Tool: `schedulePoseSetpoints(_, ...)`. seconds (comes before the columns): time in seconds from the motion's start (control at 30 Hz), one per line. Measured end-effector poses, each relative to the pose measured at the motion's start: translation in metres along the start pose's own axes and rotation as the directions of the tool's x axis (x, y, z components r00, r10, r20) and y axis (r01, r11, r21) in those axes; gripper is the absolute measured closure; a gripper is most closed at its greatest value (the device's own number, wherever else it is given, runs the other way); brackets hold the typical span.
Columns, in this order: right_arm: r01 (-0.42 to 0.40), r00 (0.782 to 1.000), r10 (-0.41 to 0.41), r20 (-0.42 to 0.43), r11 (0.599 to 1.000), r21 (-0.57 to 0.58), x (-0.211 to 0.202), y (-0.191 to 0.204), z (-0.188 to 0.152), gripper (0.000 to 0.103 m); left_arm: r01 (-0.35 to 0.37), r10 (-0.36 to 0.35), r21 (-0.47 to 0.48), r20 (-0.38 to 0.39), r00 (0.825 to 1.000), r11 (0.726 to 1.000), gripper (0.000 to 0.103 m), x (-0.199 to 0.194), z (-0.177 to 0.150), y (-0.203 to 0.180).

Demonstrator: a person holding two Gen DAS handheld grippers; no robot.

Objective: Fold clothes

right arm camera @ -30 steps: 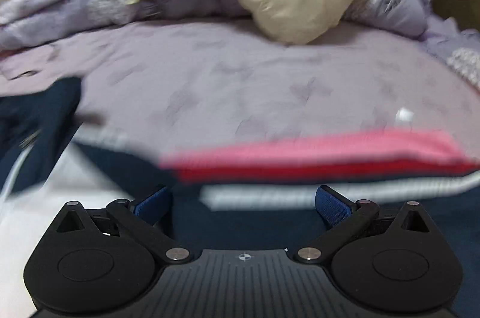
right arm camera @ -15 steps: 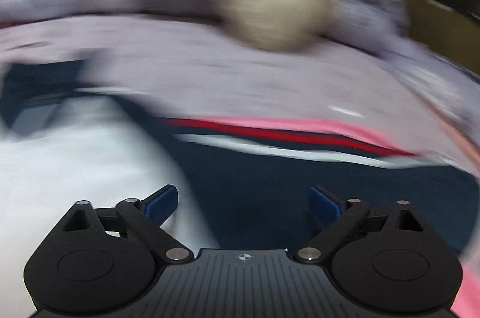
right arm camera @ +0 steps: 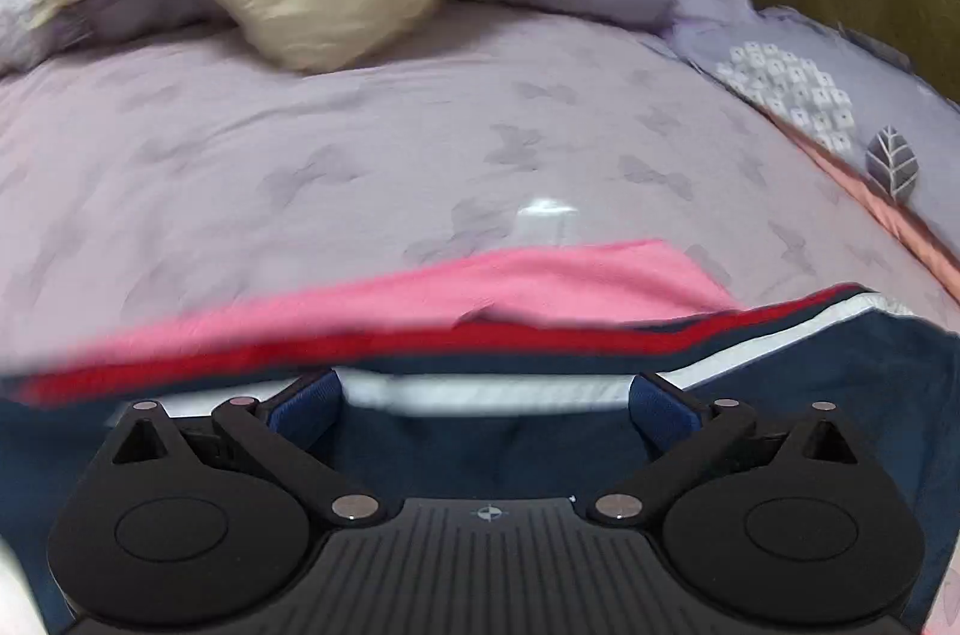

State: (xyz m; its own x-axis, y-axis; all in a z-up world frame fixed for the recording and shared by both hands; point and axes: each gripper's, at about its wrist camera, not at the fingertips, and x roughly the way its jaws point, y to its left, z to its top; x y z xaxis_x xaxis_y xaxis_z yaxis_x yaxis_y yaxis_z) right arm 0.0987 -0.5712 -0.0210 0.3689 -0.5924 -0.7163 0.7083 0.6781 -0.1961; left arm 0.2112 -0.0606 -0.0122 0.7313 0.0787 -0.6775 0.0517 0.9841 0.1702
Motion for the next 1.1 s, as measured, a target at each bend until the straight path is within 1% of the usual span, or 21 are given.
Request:
schedulePoseSetpoints(0.03,0.001,0.999,0.001,0.033,0.998,-0.063,-0.01,0.011,0.005,0.033,-0.021,0.021,0.018,-0.006,1.0,1.0,0.034,-0.005,0.007,-0.005)
schedulePoseSetpoints(0.1,-0.186,0.978,0.197,0.068,0.973,-0.139,-0.038,0.033,0.001,0.032,0.033,-0.036,0.072,0.05,0.998,0.997,0.031,-0.017,0.015,-0.019)
schedulePoseSetpoints(0.17,-0.357,0.921,0.381,0.085,0.909,-0.217,-0.066,0.054,-0.003,0.03,0.104,-0.115,0.123,0.089,0.989,0.987,0.03,-0.023,0.021,-0.035)
schedulePoseSetpoints(0.27,-0.385,0.921,0.39,-0.011,0.904,-0.188,-0.057,0.084,-0.014,0.036,0.069,-0.075,0.169,0.033,0.997,0.983,0.029,0.003,0.019,-0.054)
schedulePoseSetpoints(0.3,-0.388,0.921,0.388,-0.04,0.904,-0.179,-0.054,0.093,-0.017,0.036,0.067,-0.072,0.129,0.035,0.997,0.989,0.024,0.01,0.017,-0.048)
schedulePoseSetpoints(0.33,-0.3,0.954,0.3,-0.03,0.936,-0.185,-0.041,0.094,-0.019,0.025,0.067,-0.071,0.085,0.039,0.997,0.994,0.021,0.017,0.014,-0.041)
schedulePoseSetpoints(0.37,-0.255,0.966,0.257,-0.005,0.958,-0.133,-0.027,0.083,-0.017,0.008,0.068,-0.069,0.04,0.043,0.997,0.997,0.02,0.023,0.012,-0.034)
schedulePoseSetpoints(0.4,-0.162,0.987,0.162,-0.005,0.985,-0.051,-0.008,0.068,-0.009,0.007,0.064,-0.065,0.031,0.042,0.997,0.997,0.02,0.025,0.013,-0.031)
schedulePoseSetpoints(0.47,-0.044,0.999,0.045,-0.018,0.995,0.087,0.02,0.037,0.008,0.008,0.058,-0.06,0.035,0.046,0.997,0.998,0.02,0.025,0.013,-0.028)
schedulePoseSetpoints(0.5,0.02,1.0,-0.018,-0.019,0.996,0.083,0.029,0.032,0.018,0.01,0.056,-0.058,0.045,0.052,0.997,0.997,0.02,0.025,0.012,-0.029)
schedulePoseSetpoints(0.53,0.047,0.999,-0.046,-0.022,0.996,0.079,0.029,0.027,0.024,0.027,0.052,-0.054,0.042,0.055,0.997,0.998,0.019,0.025,0.011,-0.029)
schedulePoseSetpoints(0.57,0.043,0.998,-0.04,-0.039,0.996,0.085,0.026,0.025,0.031,0.039,0.048,-0.05,0.037,0.057,0.997,0.998,0.018,0.025,0.01,-0.028)
schedulePoseSetpoints(0.6,-0.037,0.999,0.04,-0.025,0.995,0.091,0.019,0.021,0.034,0.05,0.044,-0.046,0.032,0.06,0.997,0.998,0.015,0.026,0.009,-0.028)
schedulePoseSetpoints(0.77,-0.276,0.961,0.275,-0.029,0.959,-0.067,-0.04,0.023,-0.001,0.045,0.054,-0.054,-0.002,0.05,0.997,0.999,0.011,0.029,0.01,-0.022)
schedulePoseSetpoints(0.83,-0.253,0.967,0.248,-0.065,0.962,-0.097,-0.036,0.026,-0.022,0.043,0.053,-0.053,-0.005,0.05,0.997,0.999,0.011,0.029,0.009,-0.021)
schedulePoseSetpoints(0.87,-0.218,0.975,0.213,-0.06,0.97,-0.103,-0.03,0.024,-0.031,0.02,0.052,-0.052,-0.003,0.051,0.997,0.999,0.01,0.029,0.009,-0.022)
schedulePoseSetpoints(0.9,-0.183,0.983,0.182,-0.021,0.98,-0.074,-0.019,0.017,-0.032,0.006,0.052,-0.052,-0.002,0.051,0.997,0.999,0.01,0.029,0.009,-0.022)
schedulePoseSetpoints(0.97,-0.142,0.988,0.147,-0.039,0.985,0.097,0.005,-0.001,-0.014,0.0,0.05,-0.049,-0.001,0.052,0.997,0.999,0.01,0.029,0.009,-0.023)
schedulePoseSetpoints(1.0,-0.094,0.995,0.098,-0.033,0.989,0.11,0.008,0.0,-0.003,0.004,0.048,-0.048,0.0,0.052,0.997,0.999,0.01,0.029,0.009,-0.023)
schedulePoseSetpoints(1.07,-0.052,0.999,0.052,-0.01,0.997,0.058,-0.002,0.006,0.01,0.041,0.046,-0.045,0.001,0.052,0.998,0.999,0.01,0.029,0.009,-0.024)
schedulePoseSetpoints(1.1,-0.065,0.998,0.065,0.0,0.997,0.032,-0.011,0.009,0.014,0.041,0.046,-0.046,0.0,0.051,0.998,0.999,0.01,0.029,0.009,-0.024)
